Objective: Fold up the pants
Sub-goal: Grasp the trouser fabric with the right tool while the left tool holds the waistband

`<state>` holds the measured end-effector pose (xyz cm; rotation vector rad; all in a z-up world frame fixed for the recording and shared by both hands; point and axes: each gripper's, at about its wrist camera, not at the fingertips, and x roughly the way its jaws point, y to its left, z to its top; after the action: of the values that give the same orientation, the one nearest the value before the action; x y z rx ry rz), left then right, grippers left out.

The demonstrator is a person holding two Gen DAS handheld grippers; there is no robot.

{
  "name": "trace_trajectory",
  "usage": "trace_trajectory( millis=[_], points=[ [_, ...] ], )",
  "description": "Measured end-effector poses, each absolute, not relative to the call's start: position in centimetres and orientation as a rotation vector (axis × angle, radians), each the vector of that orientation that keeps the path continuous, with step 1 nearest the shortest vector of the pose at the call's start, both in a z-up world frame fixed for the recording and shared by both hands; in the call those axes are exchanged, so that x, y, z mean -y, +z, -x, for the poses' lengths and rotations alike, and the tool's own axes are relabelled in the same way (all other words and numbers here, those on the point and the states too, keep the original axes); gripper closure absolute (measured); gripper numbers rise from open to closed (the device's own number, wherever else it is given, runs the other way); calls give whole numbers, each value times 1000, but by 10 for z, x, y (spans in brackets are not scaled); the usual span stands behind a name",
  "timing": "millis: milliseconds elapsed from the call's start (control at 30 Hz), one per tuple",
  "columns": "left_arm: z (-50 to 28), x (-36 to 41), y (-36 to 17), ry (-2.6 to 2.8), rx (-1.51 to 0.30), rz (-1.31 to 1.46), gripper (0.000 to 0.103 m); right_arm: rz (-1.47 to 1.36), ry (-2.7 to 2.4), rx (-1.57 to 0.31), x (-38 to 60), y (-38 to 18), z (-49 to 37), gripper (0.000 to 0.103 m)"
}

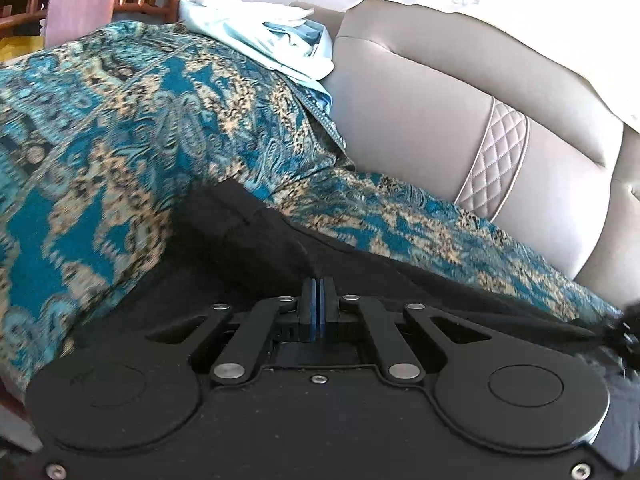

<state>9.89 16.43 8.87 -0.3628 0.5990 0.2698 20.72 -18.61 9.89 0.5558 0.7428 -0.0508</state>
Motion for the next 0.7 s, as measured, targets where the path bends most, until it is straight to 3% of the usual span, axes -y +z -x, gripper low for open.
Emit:
trace_trajectory(
  millis=[233,500,600,667,700],
  points=[
    [-43,-163,80,300,-655,399,101,-443,-26,-600,182,80,-89,97],
    [-11,-177,61,348,-738,441,101,-336,7,-604,171,50,-52,94],
    [-11,-187,61,325,-704,482,86,-325,12,-601,169,46,-50,94],
    [-19,-198,59,332,-690,526,62,-312,14,-592,168,44,-46,93],
    [-24,-204,58,345,-676,552,60,-304,16,-587,167,43,-46,93]
  ],
)
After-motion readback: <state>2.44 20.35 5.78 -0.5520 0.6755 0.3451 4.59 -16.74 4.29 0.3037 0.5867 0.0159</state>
